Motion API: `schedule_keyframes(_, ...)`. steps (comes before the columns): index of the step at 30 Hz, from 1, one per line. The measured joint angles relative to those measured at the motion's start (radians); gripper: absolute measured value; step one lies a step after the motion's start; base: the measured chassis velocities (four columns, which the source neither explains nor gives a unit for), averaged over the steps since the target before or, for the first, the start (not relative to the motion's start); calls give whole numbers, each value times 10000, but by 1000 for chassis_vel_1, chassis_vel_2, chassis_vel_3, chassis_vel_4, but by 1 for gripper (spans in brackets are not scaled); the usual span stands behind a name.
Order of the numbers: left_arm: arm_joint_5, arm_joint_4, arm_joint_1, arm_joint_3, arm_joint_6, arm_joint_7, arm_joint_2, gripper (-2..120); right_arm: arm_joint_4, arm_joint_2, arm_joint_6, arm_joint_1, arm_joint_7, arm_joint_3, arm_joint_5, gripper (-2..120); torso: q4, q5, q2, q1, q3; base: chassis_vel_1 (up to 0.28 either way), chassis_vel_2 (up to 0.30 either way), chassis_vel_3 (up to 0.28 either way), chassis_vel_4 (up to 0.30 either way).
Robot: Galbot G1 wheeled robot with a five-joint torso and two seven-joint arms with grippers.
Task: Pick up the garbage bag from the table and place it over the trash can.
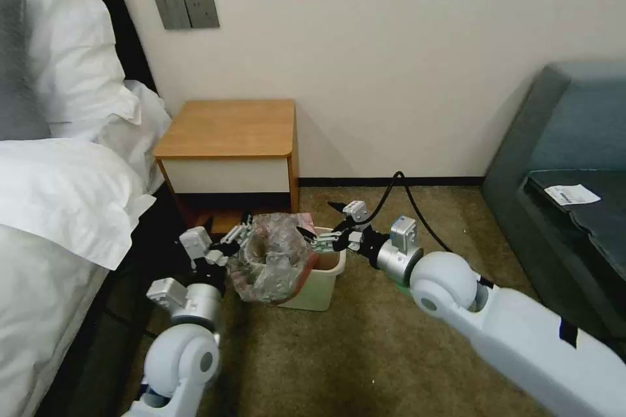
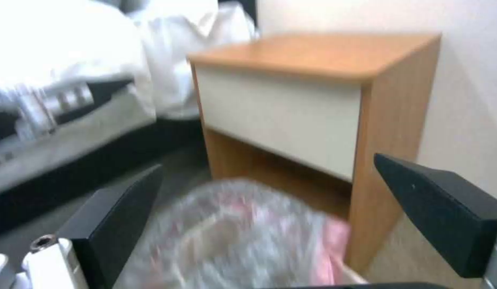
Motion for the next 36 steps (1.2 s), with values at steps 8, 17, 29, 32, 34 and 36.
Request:
schedule_keyframes(8,1500,-968,149,-271,2022,-691,378,100,583,738,276,-823,143,654,-254,100,1,4,0,0,0,0,0,0,0)
schedule_keyframes(17,-951,-1234,-436,-901,5486,170,657,100,823,980,673,-1617,39,1086,-777,100,-2,1,0,0,0,0,0,0,0)
schedule_keyframes(29,-3223,-584,-1037,-855,6664,-248,449,99,883,993,909,-1998,-125,1281,-961,100,-1,3,0,0,0,0,0,0,0)
schedule_keyframes(32,-3418,-90,-1256,-769,6802,-389,337,99,929,1038,952,-2145,-138,1379,-1021,100,-1,3,0,0,0,0,0,0,0)
schedule_keyframes(34,-3416,27,-1274,-764,6803,-402,320,99,931,1044,972,-2204,-164,1419,-1041,100,-2,3,0,0,0,0,0,0,0)
schedule_keyframes(36,-3327,265,-1300,-751,6797,-406,277,99,932,1056,1014,-2312,-261,1499,-1089,100,-1,3,0,0,0,0,0,0,0)
